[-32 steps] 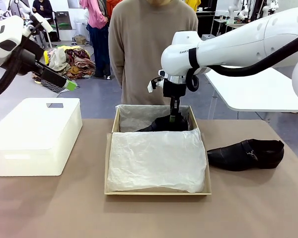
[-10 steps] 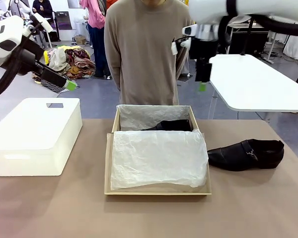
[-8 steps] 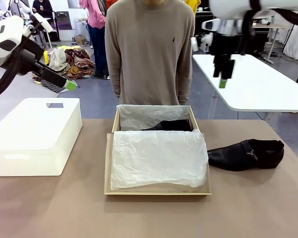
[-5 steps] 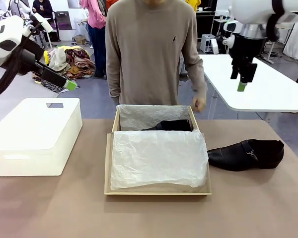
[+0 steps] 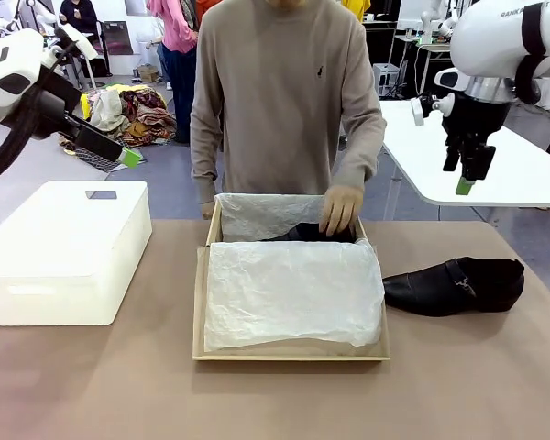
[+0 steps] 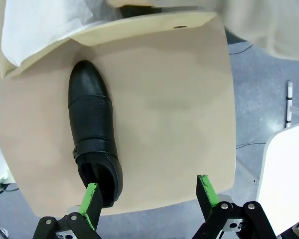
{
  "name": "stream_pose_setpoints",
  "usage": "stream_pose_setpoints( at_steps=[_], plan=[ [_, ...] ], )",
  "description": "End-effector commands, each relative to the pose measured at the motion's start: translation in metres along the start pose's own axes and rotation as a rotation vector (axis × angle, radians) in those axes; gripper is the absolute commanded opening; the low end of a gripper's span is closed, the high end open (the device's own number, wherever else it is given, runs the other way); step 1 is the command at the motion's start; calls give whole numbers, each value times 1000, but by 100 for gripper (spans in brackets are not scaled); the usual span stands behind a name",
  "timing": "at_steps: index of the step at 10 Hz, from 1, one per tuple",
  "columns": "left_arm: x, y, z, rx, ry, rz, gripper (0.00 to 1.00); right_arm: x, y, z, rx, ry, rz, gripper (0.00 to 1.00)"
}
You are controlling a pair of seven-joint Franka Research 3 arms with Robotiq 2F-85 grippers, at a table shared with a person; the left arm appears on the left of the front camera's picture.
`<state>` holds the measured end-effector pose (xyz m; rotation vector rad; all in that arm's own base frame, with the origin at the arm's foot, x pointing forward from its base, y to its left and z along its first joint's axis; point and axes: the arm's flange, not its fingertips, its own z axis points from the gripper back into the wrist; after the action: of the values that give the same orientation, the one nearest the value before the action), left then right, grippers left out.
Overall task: Pack the shoes into the box.
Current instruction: Place the other shoe of the Shoes into the Shoes Box.
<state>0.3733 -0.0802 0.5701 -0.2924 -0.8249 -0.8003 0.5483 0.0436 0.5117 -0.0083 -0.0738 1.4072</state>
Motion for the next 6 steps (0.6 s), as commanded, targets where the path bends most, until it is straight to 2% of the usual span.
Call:
stream_pose_setpoints(
  at_steps=[1, 6],
  plan=[
    [-2, 0, -1, -12, -12, -1, 100, -1, -1, 4, -9, 11, 4, 100],
    [-2, 0, -1, -12, -12, -1, 100, -1, -1, 4, -9, 11, 4, 100]
  ],
)
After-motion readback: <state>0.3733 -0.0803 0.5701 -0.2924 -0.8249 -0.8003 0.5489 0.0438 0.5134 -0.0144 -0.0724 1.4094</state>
